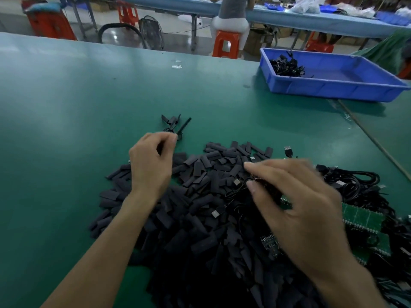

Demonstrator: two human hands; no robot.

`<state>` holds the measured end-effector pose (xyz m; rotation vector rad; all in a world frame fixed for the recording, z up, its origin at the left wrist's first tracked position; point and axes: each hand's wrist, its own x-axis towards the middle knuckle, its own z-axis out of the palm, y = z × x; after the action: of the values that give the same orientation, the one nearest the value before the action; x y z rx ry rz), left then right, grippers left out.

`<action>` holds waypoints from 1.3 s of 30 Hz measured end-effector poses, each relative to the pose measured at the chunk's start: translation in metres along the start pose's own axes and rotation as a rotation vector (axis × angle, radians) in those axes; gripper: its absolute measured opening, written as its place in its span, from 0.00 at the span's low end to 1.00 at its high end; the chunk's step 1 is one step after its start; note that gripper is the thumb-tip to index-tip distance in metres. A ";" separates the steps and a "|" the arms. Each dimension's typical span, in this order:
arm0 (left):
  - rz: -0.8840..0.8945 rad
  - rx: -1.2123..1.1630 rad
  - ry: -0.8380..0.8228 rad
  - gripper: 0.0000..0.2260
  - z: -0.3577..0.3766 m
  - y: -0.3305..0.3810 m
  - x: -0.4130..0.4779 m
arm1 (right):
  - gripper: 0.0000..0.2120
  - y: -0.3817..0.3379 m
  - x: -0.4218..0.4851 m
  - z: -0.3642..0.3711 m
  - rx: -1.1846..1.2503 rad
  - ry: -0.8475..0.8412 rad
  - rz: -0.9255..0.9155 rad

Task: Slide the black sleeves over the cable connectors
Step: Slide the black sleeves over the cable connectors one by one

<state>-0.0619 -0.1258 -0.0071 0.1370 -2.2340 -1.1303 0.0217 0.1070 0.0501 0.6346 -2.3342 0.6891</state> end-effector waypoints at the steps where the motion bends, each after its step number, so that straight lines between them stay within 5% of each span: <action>1: -0.052 0.026 -0.003 0.10 0.003 -0.001 0.011 | 0.14 0.007 0.005 -0.008 -0.094 -0.050 -0.001; 5: -0.198 0.094 -0.008 0.13 0.022 -0.008 0.056 | 0.11 0.035 0.008 -0.021 -0.199 -0.318 0.217; 11: -0.295 0.477 -0.367 0.13 0.046 -0.030 0.089 | 0.09 0.053 -0.005 -0.004 -0.077 -0.442 0.303; 15: -0.224 0.589 -0.406 0.16 0.050 -0.030 0.073 | 0.08 0.057 -0.004 0.005 -0.036 -0.364 0.381; 19: 0.090 0.305 -0.311 0.14 0.047 0.004 0.035 | 0.11 0.059 0.001 0.010 -0.102 -0.433 0.367; 22: 0.186 -0.136 -0.506 0.07 0.044 0.039 -0.006 | 0.09 0.058 0.002 0.013 -0.063 -0.390 0.397; 25: 0.121 -0.460 -0.690 0.03 0.047 0.053 -0.041 | 0.07 0.059 0.005 0.013 0.016 -0.347 0.439; 29: -0.138 -0.706 -0.701 0.09 0.060 0.052 -0.059 | 0.07 0.061 0.004 0.013 0.136 -0.316 0.473; 39: -0.254 -0.829 -0.750 0.02 0.067 0.050 -0.065 | 0.03 0.066 0.006 0.009 0.211 -0.403 0.504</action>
<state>-0.0393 -0.0253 -0.0301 -0.4241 -2.1299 -2.4593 -0.0253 0.1494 0.0273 0.2830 -2.8595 1.1295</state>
